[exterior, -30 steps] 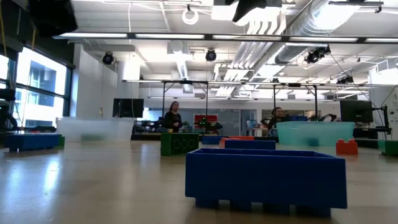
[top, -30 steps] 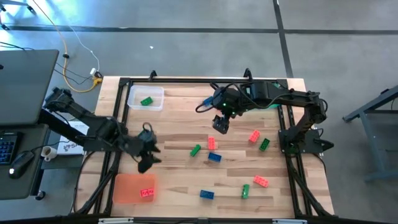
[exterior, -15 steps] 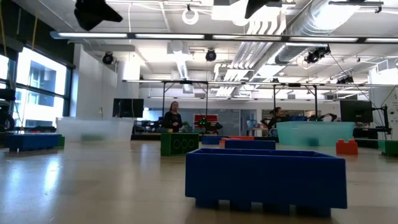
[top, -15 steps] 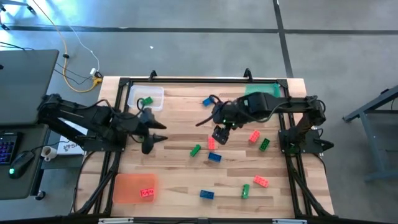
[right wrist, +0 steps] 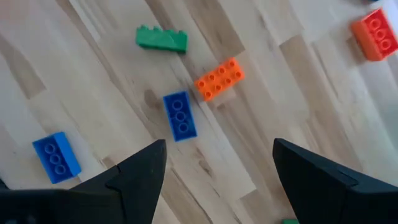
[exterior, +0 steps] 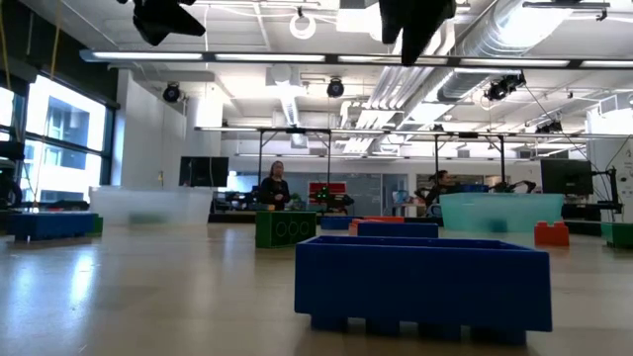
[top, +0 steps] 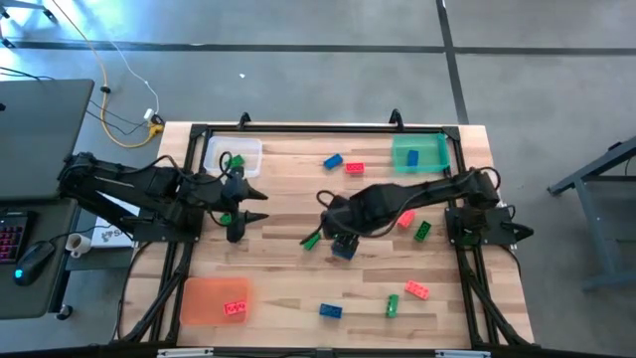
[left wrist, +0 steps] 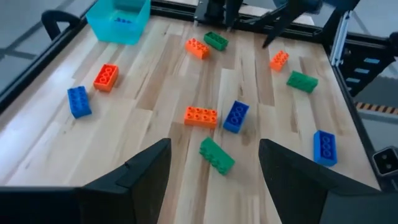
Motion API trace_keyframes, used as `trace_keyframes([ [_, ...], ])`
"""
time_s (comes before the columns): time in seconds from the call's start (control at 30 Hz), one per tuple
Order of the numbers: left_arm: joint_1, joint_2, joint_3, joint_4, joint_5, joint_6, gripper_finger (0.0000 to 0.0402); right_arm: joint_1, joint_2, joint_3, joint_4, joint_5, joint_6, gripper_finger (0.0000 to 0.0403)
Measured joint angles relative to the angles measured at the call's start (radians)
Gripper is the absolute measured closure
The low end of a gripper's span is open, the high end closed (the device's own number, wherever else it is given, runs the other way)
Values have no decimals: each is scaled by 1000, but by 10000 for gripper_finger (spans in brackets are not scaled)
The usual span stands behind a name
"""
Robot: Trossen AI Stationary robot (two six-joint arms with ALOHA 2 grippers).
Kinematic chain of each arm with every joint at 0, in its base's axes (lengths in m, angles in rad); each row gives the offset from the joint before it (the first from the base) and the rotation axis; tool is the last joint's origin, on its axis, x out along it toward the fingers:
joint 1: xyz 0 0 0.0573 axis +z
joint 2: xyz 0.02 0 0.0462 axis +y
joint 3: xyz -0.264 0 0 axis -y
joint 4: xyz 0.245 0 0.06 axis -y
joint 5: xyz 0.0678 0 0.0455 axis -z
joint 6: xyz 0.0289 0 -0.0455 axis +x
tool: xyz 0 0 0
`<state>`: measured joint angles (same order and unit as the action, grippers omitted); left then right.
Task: Sort & place blocks by color
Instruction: Put the blue game piece into the blue bin
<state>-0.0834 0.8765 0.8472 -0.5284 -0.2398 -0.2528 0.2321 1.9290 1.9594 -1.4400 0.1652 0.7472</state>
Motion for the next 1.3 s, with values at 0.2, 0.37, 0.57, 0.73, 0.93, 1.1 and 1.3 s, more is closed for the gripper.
trace_keyframes([
  [0.2, 0, -30, 0, -1, -31, 47, 171, 0, 63, 0, -2, -62, 37, 121],
  [0.37, 0, -67, 0, -1, -37, 47, 171, 0, 108, 0, -20, -69, 10, 121],
  [0.57, 0, -101, 0, -1, -49, 47, 171, -9, 168, 0, -23, -97, -50, 121],
  [0.73, 0, -108, 0, -2, -56, 41, 171, -20, 227, 0, -18, -141, -93, 121],
  [0.93, 0, -108, 0, -1, -56, 22, 171, -37, 295, 0, -6, -201, -122, 121],
  [1.1, 0, -108, 0, -1, -56, 20, 171, -40, 335, 0, 7, -212, -149, 121],
  [1.3, 0, -108, 0, 2, -56, 17, 171, -43, 381, 0, 40, -250, -169, 121],
])
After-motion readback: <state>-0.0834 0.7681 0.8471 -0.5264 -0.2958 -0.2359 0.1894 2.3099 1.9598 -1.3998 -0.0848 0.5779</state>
